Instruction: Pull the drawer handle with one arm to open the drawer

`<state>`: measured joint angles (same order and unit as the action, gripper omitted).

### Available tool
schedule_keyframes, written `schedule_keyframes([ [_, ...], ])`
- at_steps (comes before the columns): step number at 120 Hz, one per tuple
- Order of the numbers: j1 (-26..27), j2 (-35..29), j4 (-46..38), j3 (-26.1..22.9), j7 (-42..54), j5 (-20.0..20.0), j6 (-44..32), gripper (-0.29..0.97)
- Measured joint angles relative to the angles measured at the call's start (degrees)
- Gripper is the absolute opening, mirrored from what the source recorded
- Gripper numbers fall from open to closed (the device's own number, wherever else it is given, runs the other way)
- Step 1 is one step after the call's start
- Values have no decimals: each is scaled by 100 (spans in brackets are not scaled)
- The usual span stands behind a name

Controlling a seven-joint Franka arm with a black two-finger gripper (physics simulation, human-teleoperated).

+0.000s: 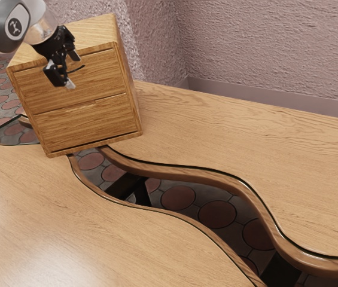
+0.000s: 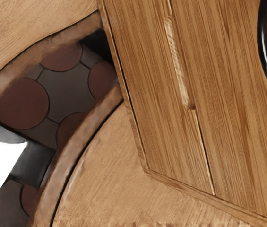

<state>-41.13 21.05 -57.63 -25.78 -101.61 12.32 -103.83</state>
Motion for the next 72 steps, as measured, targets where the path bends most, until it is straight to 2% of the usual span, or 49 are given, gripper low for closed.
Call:
schedule_keyframes([
  [16,8,18,0,26,-19,-183,-361,68],
  [26,23,220,-26,383,-19,-224,-637,68],
  [45,37,513,-31,504,-7,-230,-1079,68],
  [72,55,749,63,939,49,-215,-1493,68],
])
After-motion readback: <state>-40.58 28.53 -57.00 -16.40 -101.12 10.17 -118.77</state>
